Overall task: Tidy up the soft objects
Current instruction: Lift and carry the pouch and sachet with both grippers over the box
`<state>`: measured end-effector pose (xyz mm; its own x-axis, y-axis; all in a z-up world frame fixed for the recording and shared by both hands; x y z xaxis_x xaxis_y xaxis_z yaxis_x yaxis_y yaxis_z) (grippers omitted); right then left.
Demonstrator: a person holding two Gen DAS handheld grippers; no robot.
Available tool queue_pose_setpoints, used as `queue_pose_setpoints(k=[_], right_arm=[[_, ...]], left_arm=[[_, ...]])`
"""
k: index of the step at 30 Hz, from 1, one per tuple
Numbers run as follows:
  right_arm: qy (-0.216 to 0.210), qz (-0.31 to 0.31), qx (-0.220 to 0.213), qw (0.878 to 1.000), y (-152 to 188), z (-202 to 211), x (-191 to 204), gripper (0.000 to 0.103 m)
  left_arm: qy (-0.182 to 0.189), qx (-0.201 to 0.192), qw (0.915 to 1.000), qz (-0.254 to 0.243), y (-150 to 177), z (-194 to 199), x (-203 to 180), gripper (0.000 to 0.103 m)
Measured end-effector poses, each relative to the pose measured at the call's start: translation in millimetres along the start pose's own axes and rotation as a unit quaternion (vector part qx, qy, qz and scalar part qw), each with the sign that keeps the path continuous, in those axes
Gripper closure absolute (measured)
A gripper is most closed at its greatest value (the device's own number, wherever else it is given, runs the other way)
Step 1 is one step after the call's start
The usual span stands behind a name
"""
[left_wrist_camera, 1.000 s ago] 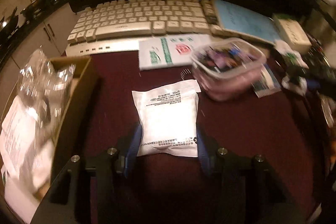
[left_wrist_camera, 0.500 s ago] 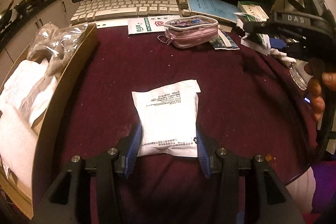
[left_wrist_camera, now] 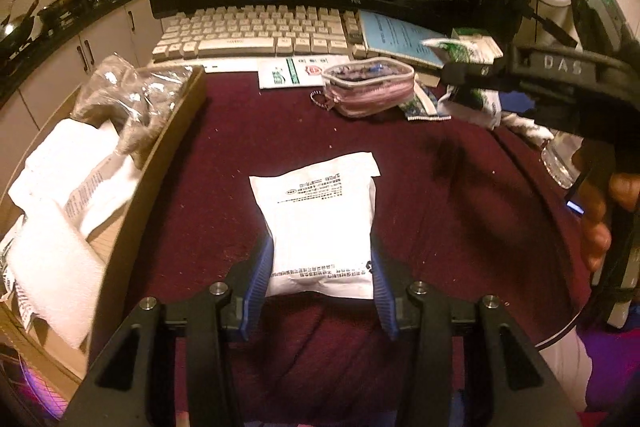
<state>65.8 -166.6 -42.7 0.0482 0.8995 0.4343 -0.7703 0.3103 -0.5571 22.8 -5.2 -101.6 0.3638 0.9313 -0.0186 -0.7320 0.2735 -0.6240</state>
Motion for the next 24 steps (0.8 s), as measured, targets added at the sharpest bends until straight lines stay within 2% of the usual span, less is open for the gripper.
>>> queue_pose_setpoints(k=[16,24], right_arm=[[-0.023,0.032,0.02,0.999,16.4,-12.3,35.7,0.046],[-0.036,0.049,0.029,0.998,24.4,-19.2,55.6,0.046]], left_arm=[[-0.023,-0.039,0.9987,0.023,-13.8,38.0,33.0,0.058],[-0.04,-0.044,0.9971,0.047,-11.3,48.0,58.2,0.058]])
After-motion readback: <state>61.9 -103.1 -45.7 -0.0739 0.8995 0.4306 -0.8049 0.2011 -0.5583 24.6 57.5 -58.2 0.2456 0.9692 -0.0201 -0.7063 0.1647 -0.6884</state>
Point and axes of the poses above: each gripper's, at about its wrist camera, not at the fingertips, and z roughly against the way its jaws point, x to its left, y to its underside, the point moved 10 cm from there along -z, roughly the way its jaws point, and after that the axes turned 7 degrees about -z, right-handed, at the moved point
